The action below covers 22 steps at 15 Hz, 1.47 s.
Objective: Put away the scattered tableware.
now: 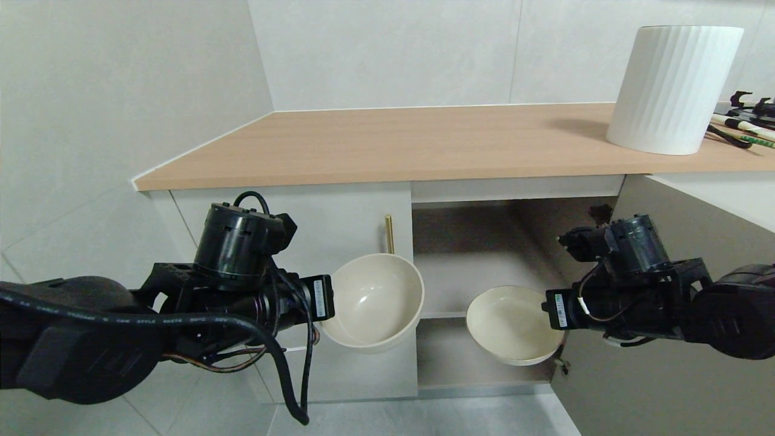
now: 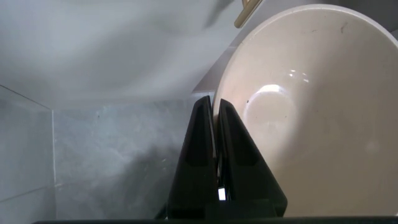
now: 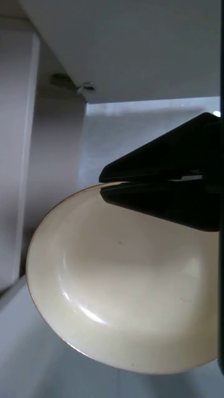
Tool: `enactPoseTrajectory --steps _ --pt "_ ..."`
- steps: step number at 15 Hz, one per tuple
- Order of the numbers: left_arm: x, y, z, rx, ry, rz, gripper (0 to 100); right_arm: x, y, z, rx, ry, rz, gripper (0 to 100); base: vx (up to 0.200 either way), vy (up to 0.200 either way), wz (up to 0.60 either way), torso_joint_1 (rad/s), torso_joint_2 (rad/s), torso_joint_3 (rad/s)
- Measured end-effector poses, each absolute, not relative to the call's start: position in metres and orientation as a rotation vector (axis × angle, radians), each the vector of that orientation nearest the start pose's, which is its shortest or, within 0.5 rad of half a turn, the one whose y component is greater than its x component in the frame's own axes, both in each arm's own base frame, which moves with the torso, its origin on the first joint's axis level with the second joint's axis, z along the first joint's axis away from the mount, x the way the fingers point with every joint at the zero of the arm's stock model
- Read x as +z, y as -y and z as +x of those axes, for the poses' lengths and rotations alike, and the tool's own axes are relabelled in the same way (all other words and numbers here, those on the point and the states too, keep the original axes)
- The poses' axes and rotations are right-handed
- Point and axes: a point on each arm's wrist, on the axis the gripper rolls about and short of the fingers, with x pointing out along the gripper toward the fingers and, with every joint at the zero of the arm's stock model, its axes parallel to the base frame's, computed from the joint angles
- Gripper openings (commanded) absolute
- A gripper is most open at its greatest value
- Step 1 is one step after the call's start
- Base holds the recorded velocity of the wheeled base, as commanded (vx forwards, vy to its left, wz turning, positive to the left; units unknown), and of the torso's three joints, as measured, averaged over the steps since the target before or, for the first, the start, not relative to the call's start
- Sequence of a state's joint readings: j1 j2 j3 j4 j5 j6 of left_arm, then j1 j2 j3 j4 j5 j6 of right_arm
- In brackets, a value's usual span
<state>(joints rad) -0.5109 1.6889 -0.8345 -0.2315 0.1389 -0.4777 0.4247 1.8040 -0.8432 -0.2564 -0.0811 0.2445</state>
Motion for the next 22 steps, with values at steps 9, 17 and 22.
enactPoseTrajectory --steps 9,17,22 --pt "0.156 0.139 0.255 -0.208 -0.664 -0.258 0 0.057 -0.137 0.385 0.04 -0.679 0.035 0 0.0 0.0 0.0 0.0 0.0 0.0" --pt "0.153 0.14 0.255 -0.207 -0.671 -0.254 0 0.022 -0.147 0.446 -0.088 -0.638 0.019 0 0.0 0.0 0.0 0.0 0.0 0.0" --pt "0.153 0.139 0.255 -0.213 -0.668 -0.24 0 0.012 -0.148 0.46 -0.14 -0.612 0.079 0 0.0 0.0 0.0 0.0 0.0 0.0"
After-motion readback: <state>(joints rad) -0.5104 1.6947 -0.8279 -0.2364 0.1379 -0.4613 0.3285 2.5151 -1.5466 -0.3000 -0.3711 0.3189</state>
